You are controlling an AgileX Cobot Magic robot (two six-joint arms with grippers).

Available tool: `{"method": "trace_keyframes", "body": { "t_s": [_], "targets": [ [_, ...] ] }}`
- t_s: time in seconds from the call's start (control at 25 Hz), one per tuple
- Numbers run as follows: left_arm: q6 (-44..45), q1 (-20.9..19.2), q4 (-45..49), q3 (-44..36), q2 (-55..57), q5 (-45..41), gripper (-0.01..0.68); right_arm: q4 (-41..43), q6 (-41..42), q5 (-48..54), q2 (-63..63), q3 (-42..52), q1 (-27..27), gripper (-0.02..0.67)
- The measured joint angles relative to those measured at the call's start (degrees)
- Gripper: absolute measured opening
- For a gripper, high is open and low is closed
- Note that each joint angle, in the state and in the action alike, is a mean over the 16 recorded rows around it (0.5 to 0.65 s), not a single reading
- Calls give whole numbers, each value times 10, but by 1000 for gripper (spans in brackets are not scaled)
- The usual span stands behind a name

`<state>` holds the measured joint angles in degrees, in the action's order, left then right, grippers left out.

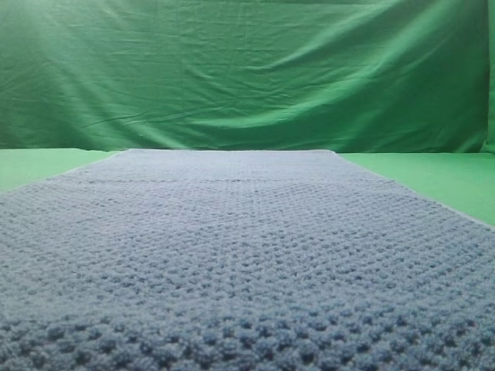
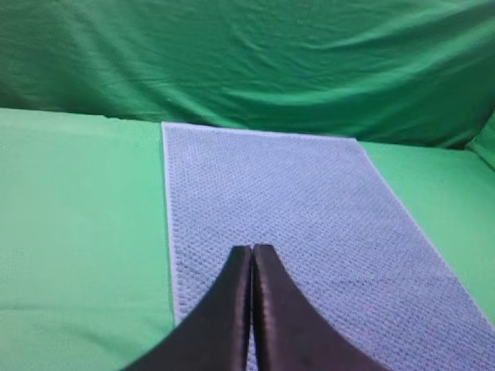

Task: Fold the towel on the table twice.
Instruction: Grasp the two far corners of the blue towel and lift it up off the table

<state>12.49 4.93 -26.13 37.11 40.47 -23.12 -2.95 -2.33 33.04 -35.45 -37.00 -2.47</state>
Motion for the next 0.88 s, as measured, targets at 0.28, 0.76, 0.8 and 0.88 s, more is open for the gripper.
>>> {"method": "trace_keyframes", "body": {
  "t_s": [0.28,0.76,0.8,0.88],
  "targets": [
    [-15,0,41,82,161,-61,0,11,25,85,-153,-103,-34,0],
    [-71,0,152,215,407,-112,0,8,30,125,-446,-258,-107,0],
    [-75,0,158,226,424,-115,0,7,30,125,-471,-272,-113,0],
    [-82,0,169,247,457,-121,0,3,29,125,-522,-300,-124,0]
  ]
}}
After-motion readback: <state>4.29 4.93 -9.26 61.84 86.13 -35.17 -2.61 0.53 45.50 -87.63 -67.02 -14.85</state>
